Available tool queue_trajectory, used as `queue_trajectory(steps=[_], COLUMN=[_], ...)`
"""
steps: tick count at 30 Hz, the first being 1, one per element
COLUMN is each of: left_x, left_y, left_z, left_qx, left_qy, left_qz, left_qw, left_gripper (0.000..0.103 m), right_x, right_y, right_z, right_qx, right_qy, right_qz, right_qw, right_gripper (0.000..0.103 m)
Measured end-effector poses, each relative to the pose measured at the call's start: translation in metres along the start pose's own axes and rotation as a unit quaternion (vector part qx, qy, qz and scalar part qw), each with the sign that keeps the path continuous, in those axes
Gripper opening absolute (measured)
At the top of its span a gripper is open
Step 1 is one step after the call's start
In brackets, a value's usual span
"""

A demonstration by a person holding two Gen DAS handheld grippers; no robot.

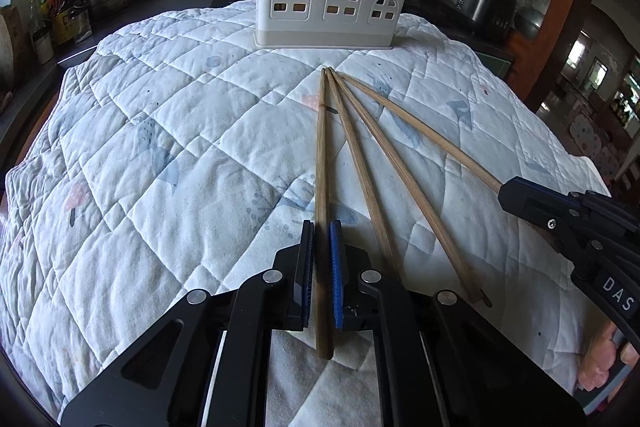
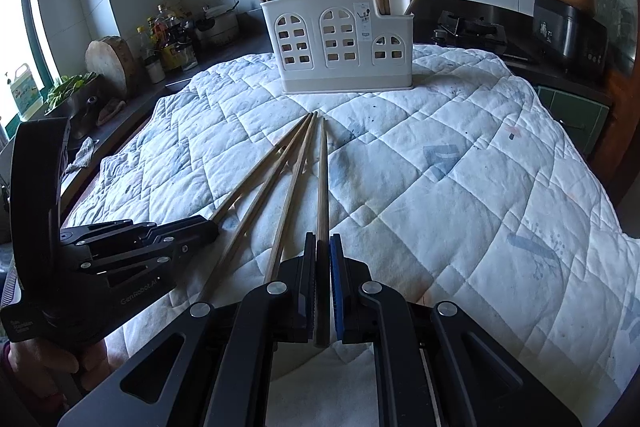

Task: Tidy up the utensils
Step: 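Close the right tool on a chopstick while the left tool grasps another chopstick, then lift the left tool's chopstick over the caddy while the right tool carries its chopstick there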

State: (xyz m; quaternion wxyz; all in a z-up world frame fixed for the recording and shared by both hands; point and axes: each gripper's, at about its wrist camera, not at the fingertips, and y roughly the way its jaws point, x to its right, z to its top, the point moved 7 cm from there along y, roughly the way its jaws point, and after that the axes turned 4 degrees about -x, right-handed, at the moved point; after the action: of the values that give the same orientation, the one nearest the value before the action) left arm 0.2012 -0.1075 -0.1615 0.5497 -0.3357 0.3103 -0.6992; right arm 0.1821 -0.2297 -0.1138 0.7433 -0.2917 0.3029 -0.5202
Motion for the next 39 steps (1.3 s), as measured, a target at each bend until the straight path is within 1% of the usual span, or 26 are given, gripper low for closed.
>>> queue_trajectory(steps=[6,11,13,16,21,24,28,36,38,39], left_x=[-0.003,-0.008,-0.01,-0.012,-0.018,-0.019,-0.021,-0.025,-0.025,-0.025], left_y=[-0.024,-0.049,-0.057,-0.063,-0.063,-0.061,-0.061,-0.06,-0.06,-0.06], left_z=[0.009,0.022,0.026,0.03,0.032,0.032,0.033,0.036,0.037,0.036], left_qx=[0.03,0.073,0.087,0.098,0.097,0.096,0.095,0.092,0.092,0.092], left_qy=[0.0,-0.002,0.0,0.002,-0.004,-0.005,-0.009,-0.018,-0.018,-0.018], left_qz=[-0.012,-0.027,-0.028,-0.026,-0.03,-0.032,-0.035,-0.042,-0.042,-0.042], left_qw=[0.9995,0.9969,0.9958,0.9948,0.9948,0.9948,0.9948,0.9947,0.9947,0.9947], left_gripper=[0.006,0.006,0.006,0.006,0.006,0.006,0.006,0.006,0.006,0.006], right_x=[-0.005,-0.013,-0.015,-0.013,-0.002,0.002,0.003,0.003,0.002,0.002], right_y=[-0.022,-0.039,-0.042,-0.032,-0.002,0.012,0.023,0.029,0.028,0.027], right_z=[0.015,0.035,0.039,0.033,0.005,-0.009,-0.024,-0.028,-0.028,-0.027], right_qx=[0.029,0.056,0.061,0.048,-0.001,-0.026,-0.049,-0.06,-0.059,-0.056], right_qy=[-0.011,-0.027,-0.03,-0.03,-0.018,-0.016,-0.02,-0.022,-0.025,-0.026], right_qz=[-0.002,-0.003,-0.002,-0.007,-0.005,-0.007,-0.009,-0.014,-0.017,-0.019], right_qw=[1.0,0.998,0.998,0.998,1.0,1.0,0.999,0.998,0.998,0.998], right_gripper=[0.007,0.007,0.007,0.007,0.009,0.012,0.012,0.012,0.01,0.007])
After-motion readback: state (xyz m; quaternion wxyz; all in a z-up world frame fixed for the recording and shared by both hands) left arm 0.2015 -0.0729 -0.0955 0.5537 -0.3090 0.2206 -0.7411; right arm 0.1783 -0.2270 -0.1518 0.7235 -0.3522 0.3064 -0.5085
